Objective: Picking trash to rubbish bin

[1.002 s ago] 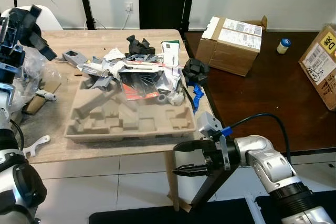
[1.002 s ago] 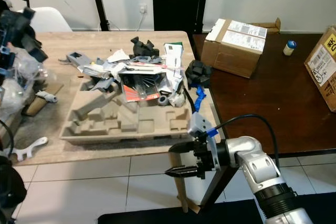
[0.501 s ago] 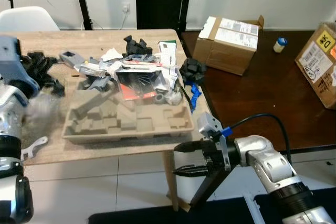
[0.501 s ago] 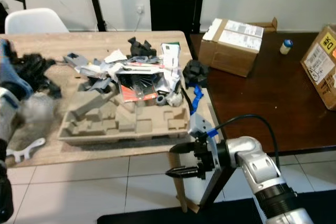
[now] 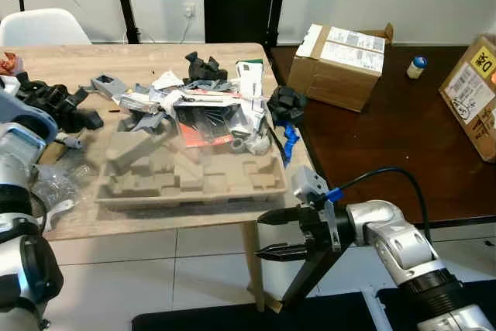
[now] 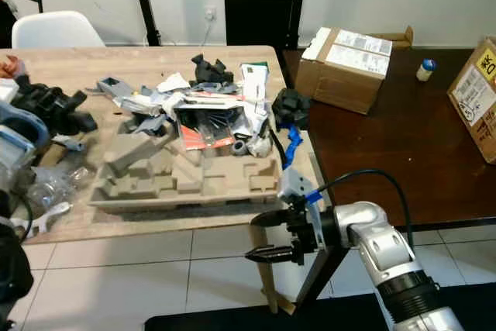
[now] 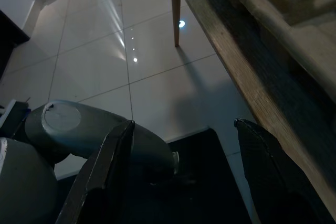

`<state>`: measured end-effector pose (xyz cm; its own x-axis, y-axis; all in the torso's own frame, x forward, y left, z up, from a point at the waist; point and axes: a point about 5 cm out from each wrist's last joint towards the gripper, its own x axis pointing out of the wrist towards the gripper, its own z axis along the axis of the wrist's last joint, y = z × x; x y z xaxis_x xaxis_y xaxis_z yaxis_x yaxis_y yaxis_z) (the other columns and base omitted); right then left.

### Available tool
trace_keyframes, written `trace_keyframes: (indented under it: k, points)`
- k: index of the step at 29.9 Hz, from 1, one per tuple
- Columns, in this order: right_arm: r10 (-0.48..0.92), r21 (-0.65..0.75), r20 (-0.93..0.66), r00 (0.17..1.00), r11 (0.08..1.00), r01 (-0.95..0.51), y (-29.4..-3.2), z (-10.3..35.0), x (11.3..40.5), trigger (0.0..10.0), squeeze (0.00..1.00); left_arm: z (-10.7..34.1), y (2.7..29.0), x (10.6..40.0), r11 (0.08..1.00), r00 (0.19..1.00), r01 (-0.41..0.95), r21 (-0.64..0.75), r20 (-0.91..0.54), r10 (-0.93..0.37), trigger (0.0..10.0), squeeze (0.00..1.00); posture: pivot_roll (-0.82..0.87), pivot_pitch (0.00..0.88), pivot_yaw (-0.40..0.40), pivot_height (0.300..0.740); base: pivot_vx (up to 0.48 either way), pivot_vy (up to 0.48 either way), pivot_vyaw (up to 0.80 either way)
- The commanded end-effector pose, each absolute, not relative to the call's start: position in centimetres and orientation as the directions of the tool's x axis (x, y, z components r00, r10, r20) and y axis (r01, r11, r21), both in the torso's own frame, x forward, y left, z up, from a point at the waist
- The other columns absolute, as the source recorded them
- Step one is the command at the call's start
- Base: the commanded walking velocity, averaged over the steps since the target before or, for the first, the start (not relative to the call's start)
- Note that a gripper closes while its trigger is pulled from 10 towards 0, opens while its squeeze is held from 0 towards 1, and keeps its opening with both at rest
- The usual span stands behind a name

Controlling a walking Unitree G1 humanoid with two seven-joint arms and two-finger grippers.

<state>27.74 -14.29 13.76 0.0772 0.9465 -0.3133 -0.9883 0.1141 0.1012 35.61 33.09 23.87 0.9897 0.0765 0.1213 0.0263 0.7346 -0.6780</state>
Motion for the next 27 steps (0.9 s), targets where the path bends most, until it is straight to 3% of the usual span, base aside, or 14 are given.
trace_keyframes:
  k: [1, 2, 3, 4, 5, 7, 8, 9, 12, 13, 18, 20, 22, 27]
  points:
    - [0.944, 0.1, -0.323, 0.068, 0.106, -0.989, -14.2, 13.5, 27.5, 10.0, 0.0, 23.9, 32.8, 35.6, 0.725, 0.99, 0.049, -0.687, 0.129, 0.055, 0.0, 0.0, -0.05, 0.101, -0.009, 0.74, 0.0, 0.0, 0.0]
    - [0.944, 0.1, -0.322, 0.068, 0.106, -0.989, -14.2, 13.5, 27.5, 10.0, 0.0, 23.8, 32.7, 35.5, 0.793, 0.993, 0.04, -0.608, 0.113, 0.037, 0.0, 0.0, -0.05, 0.102, -0.009, 0.74, 0.0, 0.0, 0.0]
    - [0.944, 0.101, -0.322, 0.069, 0.107, -0.989, -14.2, 13.5, 27.5, 10.0, 0.0, 23.6, 32.5, 35.5, 0.834, 0.995, 0.042, -0.551, 0.094, 0.013, 8.5, 0.0, -0.05, 0.104, -0.007, 0.74, 0.0, 0.0, 0.0]
    - [0.944, 0.101, -0.322, 0.07, 0.107, -0.989, -14.2, 13.5, 27.5, 10.0, 0.0, 23.6, 32.2, 35.5, 0.863, 0.996, 0.055, -0.502, 0.086, -0.014, 10.0, 0.02, -0.05, 0.104, -0.007, 0.74, 0.0, 0.0, 0.0]
    - [0.944, 0.101, -0.322, 0.07, 0.108, -0.989, -14.3, 13.5, 27.5, 10.0, 0.0, 23.8, 32.1, 35.5, 0.874, 0.995, 0.069, -0.482, 0.098, -0.024, 10.0, 0.14, -0.05, 0.106, -0.006, 0.74, 0.0, 0.0, 0.0]
    - [0.944, 0.101, -0.322, 0.07, 0.108, -0.989, -14.3, 13.6, 27.5, 10.0, 0.0, 24.9, 32.0, 35.4, 0.864, 0.984, 0.12, -0.489, 0.173, -0.039, 10.0, 0.63, -0.05, 0.105, -0.006, 0.74, 0.0, 0.0, 0.0]
    - [0.944, 0.101, -0.322, 0.071, 0.109, -0.989, -14.3, 13.5, 27.5, 10.0, 0.0, 25.7, 31.8, 35.3, 0.846, 0.972, 0.167, -0.507, 0.229, -0.055, 4.4, 0.62, -0.05, 0.105, -0.006, 0.74, 0.0, 0.0, 0.0]
    - [0.944, 0.1, -0.323, 0.072, 0.11, -0.989, -14.3, 13.5, 27.6, 10.0, 0.0, 26.7, 31.6, 35.0, 0.831, 0.949, 0.233, -0.505, 0.303, -0.083, 0.0, 0.51, -0.05, 0.106, -0.006, 0.74, 0.0, 0.0, 0.0]
    - [0.943, 0.099, -0.324, 0.073, 0.111, -0.989, -14.3, 13.6, 27.6, 10.0, 0.0, 28.2, 31.3, 34.4, 0.795, 0.897, 0.356, -0.491, 0.417, -0.144, 0.0, 0.51, -0.05, 0.106, -0.006, 0.74, 0.0, 0.0, 0.0]
    - [0.943, 0.098, -0.324, 0.072, 0.11, -0.989, -14.3, 13.6, 27.6, 10.0, 0.0, 29.6, 30.2, 33.4, 0.747, 0.823, 0.506, -0.431, 0.501, -0.268, 0.0, 0.0, -0.05, 0.102, -0.01, 0.74, 0.0, 0.0, 0.0]
    - [0.944, 0.097, -0.323, 0.07, 0.107, -0.989, -14.3, 13.6, 27.7, 10.0, 0.0, 30.4, 28.6, 32.0, 0.67, 0.716, 0.663, -0.334, 0.545, -0.436, 0.0, 0.0, -0.04, 0.099, -0.012, 0.74, 0.0, 0.0, 0.0]
    - [0.946, 0.098, -0.317, 0.066, 0.101, -0.99, -14.1, 13.6, 27.6, 10.0, 0.0, 30.2, 27.0, 30.5, 0.547, 0.604, 0.787, -0.285, 0.535, -0.591, 0.0, 0.0, -0.04, 0.089, -0.013, 0.74, 0.0, 0.0, 0.0]
    - [0.958, 0.104, -0.275, 0.077, 0.11, -0.988, -13.9, 14.1, 27.8, 10.0, 0.0, 28.8, 25.2, 28.2, 0.388, 0.458, 0.889, -0.244, 0.441, -0.772, 0.0, 0.0, -0.05, 0.085, -0.013, 0.74, 0.0, 0.0, 0.0]
    - [0.976, 0.143, -0.204, 0.074, 0.105, -0.984, -13.9, 14.7, 27.7, 10.0, 0.0, 25.1, 23.5, 25.1, 0.258, 0.305, 0.926, -0.277, 0.144, -0.941, 0.0, 0.0, -0.05, 0.08, -0.023, 0.74, 0.0, 0.0, 0.0]
